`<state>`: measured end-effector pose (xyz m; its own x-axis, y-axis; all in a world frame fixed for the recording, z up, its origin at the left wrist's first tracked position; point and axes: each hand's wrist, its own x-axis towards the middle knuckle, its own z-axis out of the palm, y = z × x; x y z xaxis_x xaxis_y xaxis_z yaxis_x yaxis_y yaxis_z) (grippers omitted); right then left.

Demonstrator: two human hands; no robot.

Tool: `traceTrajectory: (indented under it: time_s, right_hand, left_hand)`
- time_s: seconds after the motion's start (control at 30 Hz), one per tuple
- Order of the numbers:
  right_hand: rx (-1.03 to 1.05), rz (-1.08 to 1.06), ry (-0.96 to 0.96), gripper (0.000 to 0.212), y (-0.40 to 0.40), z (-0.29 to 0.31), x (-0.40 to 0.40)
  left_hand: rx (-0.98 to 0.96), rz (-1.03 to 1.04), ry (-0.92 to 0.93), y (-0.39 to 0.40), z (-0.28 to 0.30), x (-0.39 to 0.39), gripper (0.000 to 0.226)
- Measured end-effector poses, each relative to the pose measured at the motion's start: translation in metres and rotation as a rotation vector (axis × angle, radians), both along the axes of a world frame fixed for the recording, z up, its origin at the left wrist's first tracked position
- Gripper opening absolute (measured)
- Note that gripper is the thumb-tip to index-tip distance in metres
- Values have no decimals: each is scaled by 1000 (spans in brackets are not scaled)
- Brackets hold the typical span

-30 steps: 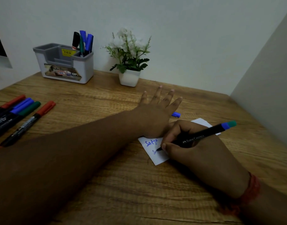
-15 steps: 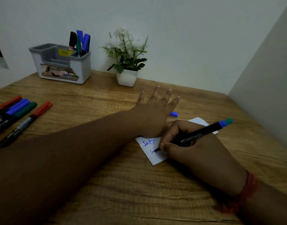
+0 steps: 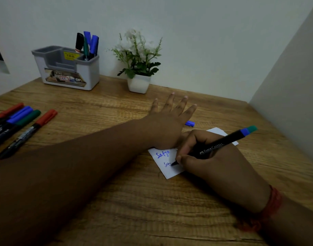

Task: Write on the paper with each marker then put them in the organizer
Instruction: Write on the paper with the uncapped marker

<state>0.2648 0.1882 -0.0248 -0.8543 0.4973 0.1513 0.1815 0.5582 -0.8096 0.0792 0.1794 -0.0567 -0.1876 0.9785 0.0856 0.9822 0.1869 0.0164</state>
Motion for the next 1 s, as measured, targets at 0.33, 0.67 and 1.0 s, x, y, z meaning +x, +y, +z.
traceTrajectory:
  time_s: [0.33,0.67,1.0]
  right_hand:
    - [7,-31,24,10,3,-3,-2]
    - [-52,-115,265,11,13,2,-1]
    - [-35,-217,453,7,81,30,-16]
  left_hand:
    - [-8,4,-2,-2,3,2,81]
    - [10,12,-101,-4,9,3,76]
    - [87,79,-207,-3,11,-18,81]
